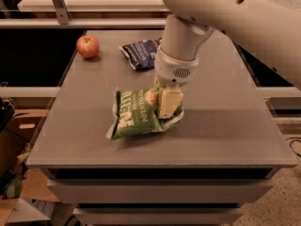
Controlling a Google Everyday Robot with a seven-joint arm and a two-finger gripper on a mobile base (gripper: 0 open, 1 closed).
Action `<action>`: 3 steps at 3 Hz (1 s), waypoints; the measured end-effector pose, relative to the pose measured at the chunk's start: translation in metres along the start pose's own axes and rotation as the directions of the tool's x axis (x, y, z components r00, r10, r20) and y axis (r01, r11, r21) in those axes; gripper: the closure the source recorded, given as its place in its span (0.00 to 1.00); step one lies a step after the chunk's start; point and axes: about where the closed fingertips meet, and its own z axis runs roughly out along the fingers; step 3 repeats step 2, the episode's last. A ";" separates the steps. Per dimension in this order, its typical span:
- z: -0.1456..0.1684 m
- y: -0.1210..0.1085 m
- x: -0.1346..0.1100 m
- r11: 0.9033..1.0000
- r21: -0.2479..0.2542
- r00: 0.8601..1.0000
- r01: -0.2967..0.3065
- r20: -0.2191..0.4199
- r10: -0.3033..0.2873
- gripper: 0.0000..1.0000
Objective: Move green jalapeno chip bag near blue chip bag
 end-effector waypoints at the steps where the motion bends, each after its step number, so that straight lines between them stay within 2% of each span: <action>1: -0.037 -0.010 0.006 0.997 0.083 1.000 -0.008 0.000 0.008 1.00; 2: -0.071 -0.017 0.012 0.988 0.154 1.000 -0.012 0.003 0.012 1.00; 3: -0.071 -0.017 0.012 0.988 0.154 1.000 -0.012 0.003 0.012 1.00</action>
Offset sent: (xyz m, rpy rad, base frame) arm 0.0324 -0.0450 0.1076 0.0340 -0.2106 -0.0731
